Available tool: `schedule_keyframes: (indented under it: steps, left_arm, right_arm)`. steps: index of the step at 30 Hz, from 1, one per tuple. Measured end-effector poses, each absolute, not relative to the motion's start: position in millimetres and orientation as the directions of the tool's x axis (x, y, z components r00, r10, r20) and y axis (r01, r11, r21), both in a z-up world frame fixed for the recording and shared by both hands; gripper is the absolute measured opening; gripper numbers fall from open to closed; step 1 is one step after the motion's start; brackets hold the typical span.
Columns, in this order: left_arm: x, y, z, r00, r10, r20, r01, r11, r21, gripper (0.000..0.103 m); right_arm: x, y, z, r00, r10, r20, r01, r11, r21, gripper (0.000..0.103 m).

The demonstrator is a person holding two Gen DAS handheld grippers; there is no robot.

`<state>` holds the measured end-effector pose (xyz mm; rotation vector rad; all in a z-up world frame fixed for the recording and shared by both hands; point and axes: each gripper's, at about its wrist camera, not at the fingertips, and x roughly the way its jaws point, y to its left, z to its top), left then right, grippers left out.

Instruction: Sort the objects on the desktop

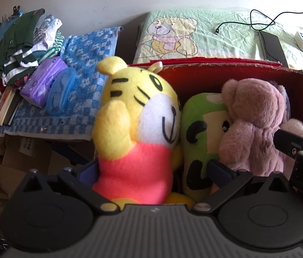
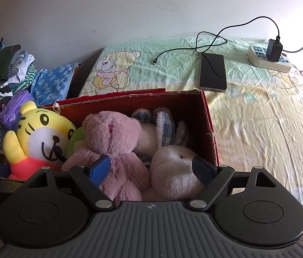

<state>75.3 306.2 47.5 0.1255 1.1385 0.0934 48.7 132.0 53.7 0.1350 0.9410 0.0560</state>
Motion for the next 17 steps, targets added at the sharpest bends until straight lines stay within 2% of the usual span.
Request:
schedule_keyframes:
  steps: [17]
  left_arm:
    - [70.0, 309.3, 50.0, 0.443, 0.12, -0.888, -0.023, 0.992, 0.122, 0.102]
  right_arm:
    - [45.4, 134.6, 53.8, 0.594, 0.106, -0.797, 0.015, 0.99, 0.142, 0.085]
